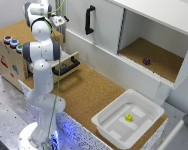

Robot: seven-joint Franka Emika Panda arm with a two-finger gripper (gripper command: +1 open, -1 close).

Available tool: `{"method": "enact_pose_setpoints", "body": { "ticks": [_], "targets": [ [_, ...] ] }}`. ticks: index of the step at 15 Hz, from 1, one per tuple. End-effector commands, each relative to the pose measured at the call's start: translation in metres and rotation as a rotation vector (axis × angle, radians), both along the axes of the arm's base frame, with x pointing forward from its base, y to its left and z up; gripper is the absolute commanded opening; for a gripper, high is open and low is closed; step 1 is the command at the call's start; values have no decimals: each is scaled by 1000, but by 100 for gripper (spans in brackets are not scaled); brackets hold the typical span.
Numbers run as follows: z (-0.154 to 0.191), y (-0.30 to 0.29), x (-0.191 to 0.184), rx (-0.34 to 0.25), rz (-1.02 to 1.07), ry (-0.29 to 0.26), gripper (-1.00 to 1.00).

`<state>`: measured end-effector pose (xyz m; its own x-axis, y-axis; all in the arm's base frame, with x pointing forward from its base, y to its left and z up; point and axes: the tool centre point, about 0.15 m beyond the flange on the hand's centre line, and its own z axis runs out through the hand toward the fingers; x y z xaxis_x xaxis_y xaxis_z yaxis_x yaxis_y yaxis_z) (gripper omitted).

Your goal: Go towards the drawer and place the pink object

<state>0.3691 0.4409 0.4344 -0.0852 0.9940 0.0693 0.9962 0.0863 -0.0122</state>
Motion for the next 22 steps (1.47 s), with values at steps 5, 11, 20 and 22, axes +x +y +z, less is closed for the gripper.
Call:
{"method": "enact_pose_setpoints", "body": {
  "ticks": [5, 11, 20, 22],
  "targets": [
    [-10, 20, 18, -93, 0, -15, -100],
    [-5, 26, 6, -96, -20, -16, -100],
    [35, -39, -15, -87, -206, -60, -100],
    [23, -66, -24, -93, -259, -31, -100]
  ]
}}
